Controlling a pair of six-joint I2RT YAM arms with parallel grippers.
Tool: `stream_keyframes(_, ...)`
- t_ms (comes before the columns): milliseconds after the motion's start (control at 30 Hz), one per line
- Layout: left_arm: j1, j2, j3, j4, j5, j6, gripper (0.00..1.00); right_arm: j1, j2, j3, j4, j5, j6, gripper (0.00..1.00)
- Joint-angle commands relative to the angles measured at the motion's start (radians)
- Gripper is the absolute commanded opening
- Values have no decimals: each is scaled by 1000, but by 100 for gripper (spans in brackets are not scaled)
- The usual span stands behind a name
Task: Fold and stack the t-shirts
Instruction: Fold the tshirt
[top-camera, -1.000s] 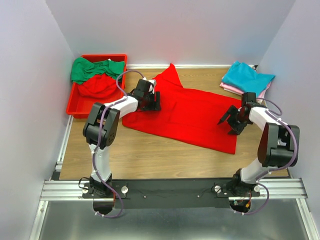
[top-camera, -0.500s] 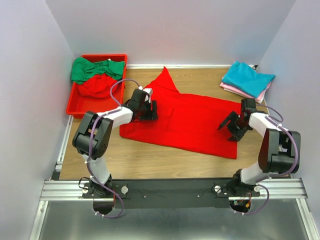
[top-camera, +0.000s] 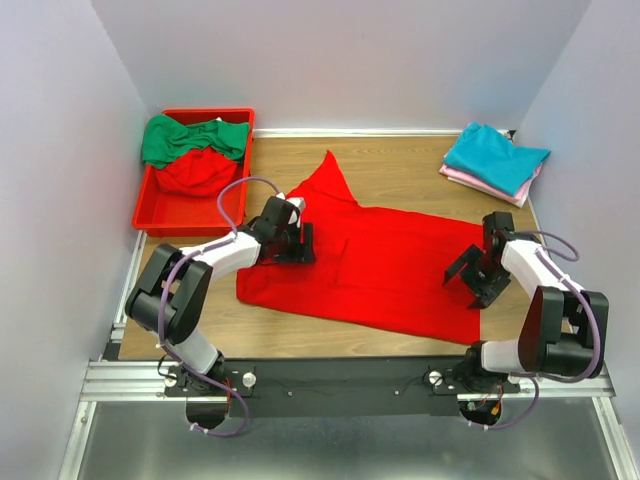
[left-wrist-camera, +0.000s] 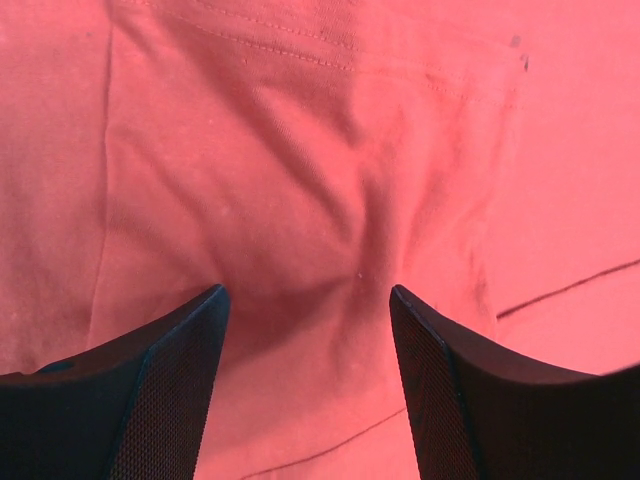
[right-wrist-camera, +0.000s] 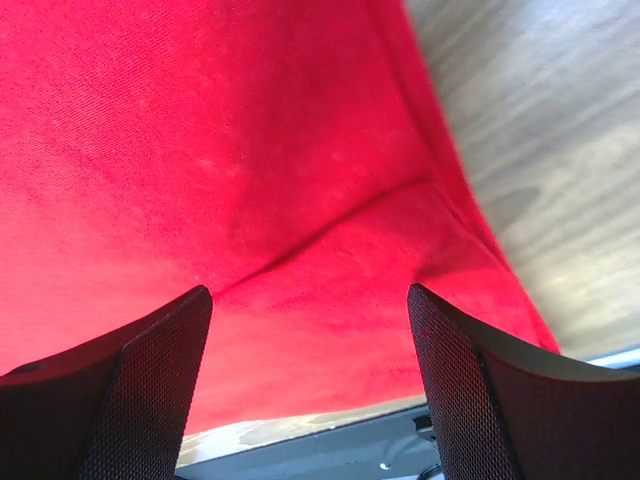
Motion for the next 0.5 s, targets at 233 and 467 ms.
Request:
stream_keyframes(233, -5, 35, 272, -255, -61, 61, 75, 1, -67, 230, -93, -14, -80, 86)
stream_keyframes(467, -4, 171, 362, -209, -50, 75, 75, 1, -5, 148, 25, -127, -82, 86)
